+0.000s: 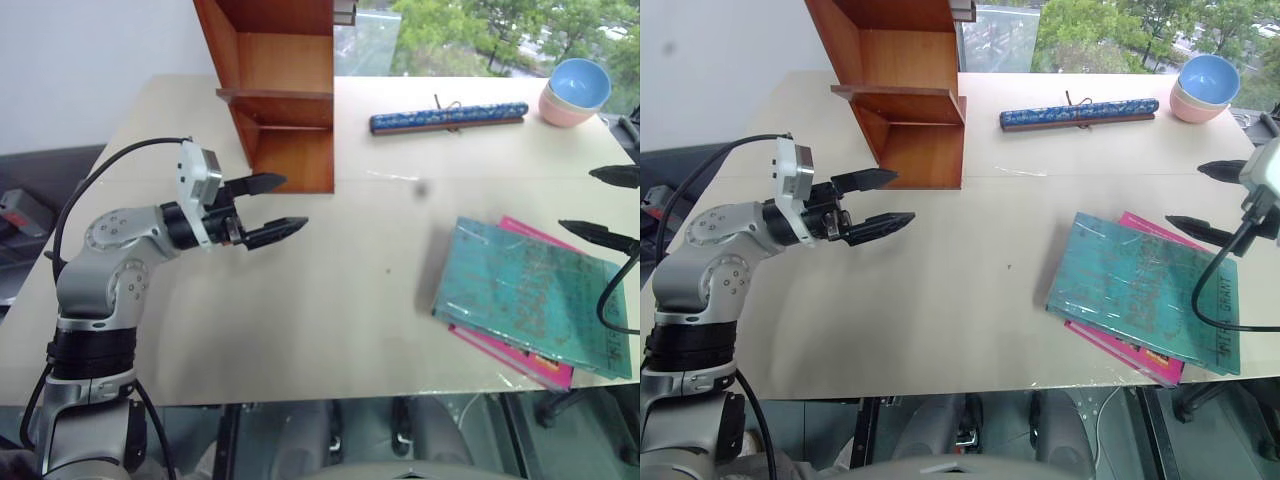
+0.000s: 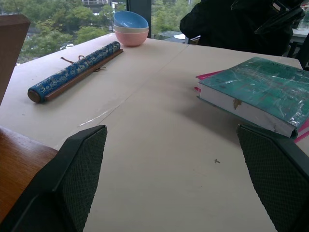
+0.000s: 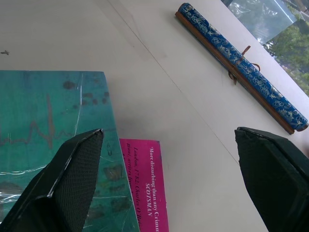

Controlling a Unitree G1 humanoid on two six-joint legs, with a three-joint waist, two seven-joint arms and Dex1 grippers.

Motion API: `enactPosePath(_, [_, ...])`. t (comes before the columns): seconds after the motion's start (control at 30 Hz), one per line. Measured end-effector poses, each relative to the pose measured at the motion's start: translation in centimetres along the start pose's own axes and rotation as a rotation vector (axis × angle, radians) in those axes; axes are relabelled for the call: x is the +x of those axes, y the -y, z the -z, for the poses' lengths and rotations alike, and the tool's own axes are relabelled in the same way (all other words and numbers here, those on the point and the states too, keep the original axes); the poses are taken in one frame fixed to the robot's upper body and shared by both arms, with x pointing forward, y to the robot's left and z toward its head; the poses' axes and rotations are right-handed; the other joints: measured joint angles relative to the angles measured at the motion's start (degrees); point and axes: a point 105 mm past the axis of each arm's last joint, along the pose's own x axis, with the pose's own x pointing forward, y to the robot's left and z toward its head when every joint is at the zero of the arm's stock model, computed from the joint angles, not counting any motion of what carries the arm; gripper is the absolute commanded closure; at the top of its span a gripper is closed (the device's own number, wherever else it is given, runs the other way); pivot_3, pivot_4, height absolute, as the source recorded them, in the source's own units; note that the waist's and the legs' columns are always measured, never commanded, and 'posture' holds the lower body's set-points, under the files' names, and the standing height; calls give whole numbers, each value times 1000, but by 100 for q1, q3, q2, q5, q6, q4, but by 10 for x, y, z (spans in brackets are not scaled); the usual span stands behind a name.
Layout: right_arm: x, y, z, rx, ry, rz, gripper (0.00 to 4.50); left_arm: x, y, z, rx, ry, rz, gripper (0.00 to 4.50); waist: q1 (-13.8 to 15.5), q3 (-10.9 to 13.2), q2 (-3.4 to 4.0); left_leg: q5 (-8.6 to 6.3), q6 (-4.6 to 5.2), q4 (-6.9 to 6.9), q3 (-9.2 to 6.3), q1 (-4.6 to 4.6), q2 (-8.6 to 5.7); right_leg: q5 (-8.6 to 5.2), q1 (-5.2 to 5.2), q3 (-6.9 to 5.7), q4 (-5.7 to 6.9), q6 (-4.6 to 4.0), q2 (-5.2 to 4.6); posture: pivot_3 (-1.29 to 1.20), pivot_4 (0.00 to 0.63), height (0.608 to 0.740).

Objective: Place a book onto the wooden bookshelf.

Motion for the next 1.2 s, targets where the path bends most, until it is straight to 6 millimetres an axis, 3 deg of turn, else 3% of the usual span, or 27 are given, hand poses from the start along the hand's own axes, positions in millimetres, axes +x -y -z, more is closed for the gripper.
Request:
enactPosePath(0.5, [1,1,11,46,-72,65,63,4,14,-4,-8,27,123,0,0,0,0,0,0,0,1,0,0,0,0,0,0,0,0,0,150,738])
enactPosePath(0.73, [-10,-1,40,11,-253,157,63,12,22,-5,-7,51,174,0,3,0,0,0,0,0,2,-1,0,0,0,2,0,1,0,0,150,738])
enactPosePath(0.87, [-30,-6,56,55,-399,196,63,17,36,-9,31,62,267,0,9,0,1,0,0,0,1,0,0,-1,0,2,1,1,1,0,150,738])
enactPosePath(0.9, [-44,-12,69,53,-512,201,444,17,42,-10,44,65,302,0,27,-2,2,0,0,0,-6,-2,0,-1,1,-2,1,1,1,0,150,738])
enactPosePath(0.97, [-56,-19,80,71,-603,209,768,19,47,-10,46,66,328,0,33,-2,2,0,-1,0,-6,-5,-1,-2,1,-2,-1,2,1,0,150,738])
enactPosePath(1.2, [-91,-47,100,139,-877,264,4210,25,55,-6,34,75,368,0,-1,-4,4,-1,-3,1,-4,3,1,-28,1,12,1,6,0,0,150,738])
